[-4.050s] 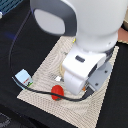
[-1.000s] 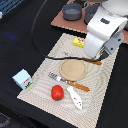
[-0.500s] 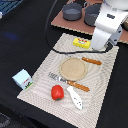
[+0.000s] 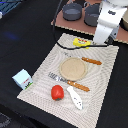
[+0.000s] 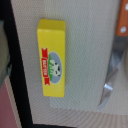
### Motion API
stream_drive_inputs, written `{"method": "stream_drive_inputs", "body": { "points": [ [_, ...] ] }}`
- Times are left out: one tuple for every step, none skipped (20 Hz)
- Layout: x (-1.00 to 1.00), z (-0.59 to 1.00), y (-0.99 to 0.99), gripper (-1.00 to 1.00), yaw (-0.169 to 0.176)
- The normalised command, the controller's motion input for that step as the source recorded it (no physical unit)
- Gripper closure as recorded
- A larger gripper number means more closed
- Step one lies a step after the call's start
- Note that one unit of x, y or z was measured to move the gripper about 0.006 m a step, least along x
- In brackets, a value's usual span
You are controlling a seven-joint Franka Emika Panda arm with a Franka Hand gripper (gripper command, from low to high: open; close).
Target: Interact with the objects in diverse but meaningful ways.
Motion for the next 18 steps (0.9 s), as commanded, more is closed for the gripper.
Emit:
{"method": "stream_drive_inputs", "body": {
  "points": [
    [-0.89,-0.52,0.00,-1.00,0.012],
    [-0.93,-0.52,0.00,-1.00,0.014],
    [-0.94,-0.52,0.00,-1.00,0.014],
    [-0.94,-0.51,0.00,-1.00,0.014],
    [-0.95,-0.50,0.00,-1.00,0.016],
    [-0.94,-0.49,0.00,-1.00,0.016],
    [-0.94,-0.49,0.00,-1.00,0.016],
    [-0.93,-0.49,0.00,-1.00,0.015],
    [-0.91,-0.48,0.00,-1.00,0.013],
    [-0.91,-0.48,0.00,-1.00,0.013],
    [-0.91,-0.49,0.00,-1.00,0.011],
    [-0.88,-0.48,0.00,-1.00,0.011],
    [-0.86,-0.45,0.01,-1.00,0.013],
    [-0.84,-0.47,0.01,-1.00,0.017],
    [-0.83,-0.47,0.02,-1.00,0.020],
    [-0.82,-0.47,0.03,-1.00,0.024],
    [-0.79,-0.45,0.04,-1.00,0.026],
    [-0.78,-0.46,0.05,-1.00,0.025]
  ]
}}
